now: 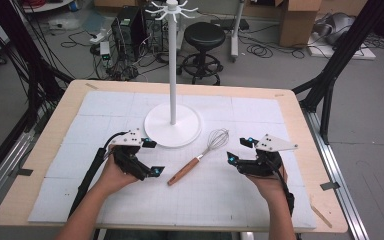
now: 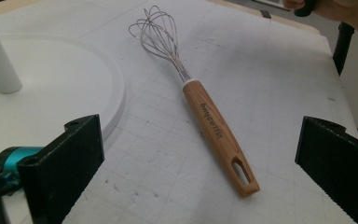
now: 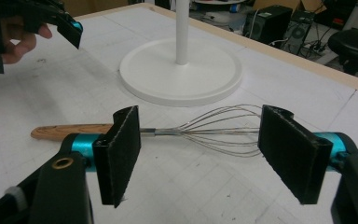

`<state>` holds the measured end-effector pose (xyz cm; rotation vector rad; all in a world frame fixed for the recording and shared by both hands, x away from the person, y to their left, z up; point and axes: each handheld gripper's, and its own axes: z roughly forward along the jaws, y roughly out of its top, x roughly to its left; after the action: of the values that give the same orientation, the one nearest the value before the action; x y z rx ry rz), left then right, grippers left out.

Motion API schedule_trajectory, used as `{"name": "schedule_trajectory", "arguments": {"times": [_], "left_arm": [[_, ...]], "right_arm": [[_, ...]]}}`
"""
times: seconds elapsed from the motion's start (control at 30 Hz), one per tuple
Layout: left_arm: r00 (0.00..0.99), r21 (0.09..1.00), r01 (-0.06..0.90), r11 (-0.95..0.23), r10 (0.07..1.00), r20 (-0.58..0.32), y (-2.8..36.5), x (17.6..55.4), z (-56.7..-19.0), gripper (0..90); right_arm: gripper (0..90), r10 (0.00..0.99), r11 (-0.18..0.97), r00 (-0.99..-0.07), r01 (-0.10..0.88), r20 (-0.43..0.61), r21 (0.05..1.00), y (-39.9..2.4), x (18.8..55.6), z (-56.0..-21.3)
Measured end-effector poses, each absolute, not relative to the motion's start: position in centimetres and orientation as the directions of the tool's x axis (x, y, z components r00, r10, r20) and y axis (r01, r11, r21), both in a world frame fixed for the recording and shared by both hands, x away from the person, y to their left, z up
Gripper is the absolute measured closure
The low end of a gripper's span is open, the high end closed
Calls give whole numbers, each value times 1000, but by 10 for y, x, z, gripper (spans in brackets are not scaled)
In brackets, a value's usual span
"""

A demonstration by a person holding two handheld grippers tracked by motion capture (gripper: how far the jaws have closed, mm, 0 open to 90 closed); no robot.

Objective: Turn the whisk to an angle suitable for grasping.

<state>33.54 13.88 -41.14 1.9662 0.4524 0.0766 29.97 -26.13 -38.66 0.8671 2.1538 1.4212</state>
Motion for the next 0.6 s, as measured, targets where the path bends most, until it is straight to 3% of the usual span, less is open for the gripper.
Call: {"name": "schedule_trajectory", "arguments": {"times": [0.4,0.6], "left_arm": [[924,841,313,-442,346,-162,95,343,-424,17],[930,801,313,-510,337,-149,72,344,-434,188]], "right_arm": [[281,700,283,-714,271,-5,920,-261,299,-385],[282,702,286,-712,268,-11,920,-260,298,-384]]}}
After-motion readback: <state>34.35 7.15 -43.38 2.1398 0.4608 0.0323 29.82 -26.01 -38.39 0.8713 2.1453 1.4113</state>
